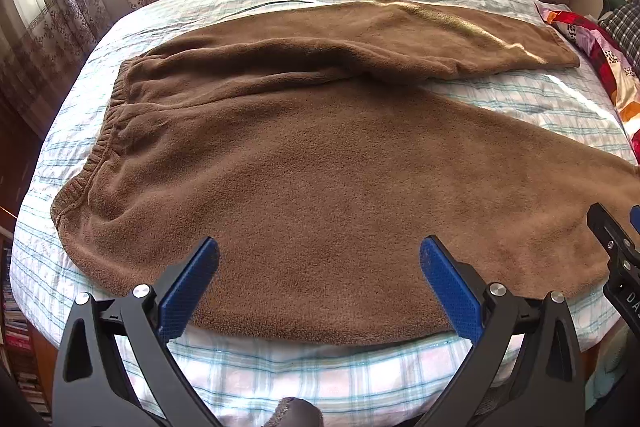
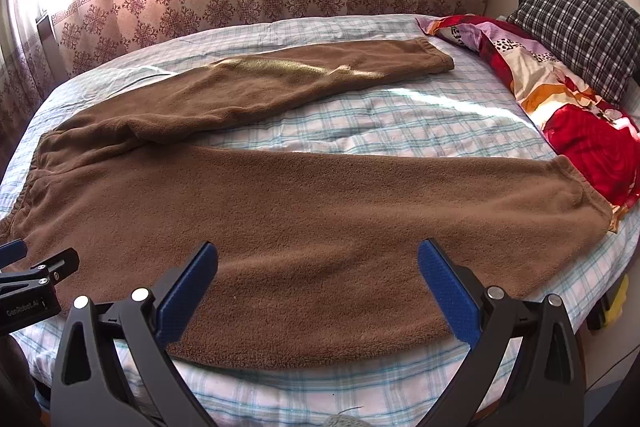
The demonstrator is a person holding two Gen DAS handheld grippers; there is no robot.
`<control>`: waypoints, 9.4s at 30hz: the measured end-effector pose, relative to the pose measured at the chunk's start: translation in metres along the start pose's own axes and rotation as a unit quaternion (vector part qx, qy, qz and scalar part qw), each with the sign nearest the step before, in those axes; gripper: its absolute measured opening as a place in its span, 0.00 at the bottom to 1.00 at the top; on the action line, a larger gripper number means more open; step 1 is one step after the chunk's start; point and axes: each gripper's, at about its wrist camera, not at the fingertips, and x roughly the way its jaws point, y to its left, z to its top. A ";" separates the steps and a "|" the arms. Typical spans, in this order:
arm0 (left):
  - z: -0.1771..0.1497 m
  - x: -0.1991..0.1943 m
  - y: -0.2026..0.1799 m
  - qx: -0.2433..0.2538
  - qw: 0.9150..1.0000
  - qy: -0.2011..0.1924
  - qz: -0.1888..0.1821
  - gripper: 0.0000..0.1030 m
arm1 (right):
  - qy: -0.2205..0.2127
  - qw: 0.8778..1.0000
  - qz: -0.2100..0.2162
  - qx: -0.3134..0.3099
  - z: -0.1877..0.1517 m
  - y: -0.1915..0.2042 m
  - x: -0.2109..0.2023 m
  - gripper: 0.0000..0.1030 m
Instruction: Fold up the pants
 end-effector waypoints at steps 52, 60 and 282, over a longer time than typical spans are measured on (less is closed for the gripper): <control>0.270 0.191 0.122 0.029 0.999 -0.026 0.015 0.98 | 0.008 0.998 -0.066 -0.017 0.326 -0.061 0.300 0.95; 0.302 0.245 0.139 0.039 0.998 0.017 -0.044 0.98 | 0.009 0.988 -0.148 0.045 0.333 -0.156 0.314 0.95; 0.278 0.145 0.203 0.102 0.990 -0.081 -0.060 0.12 | 0.157 0.945 -0.028 0.287 0.420 -0.154 0.441 0.53</control>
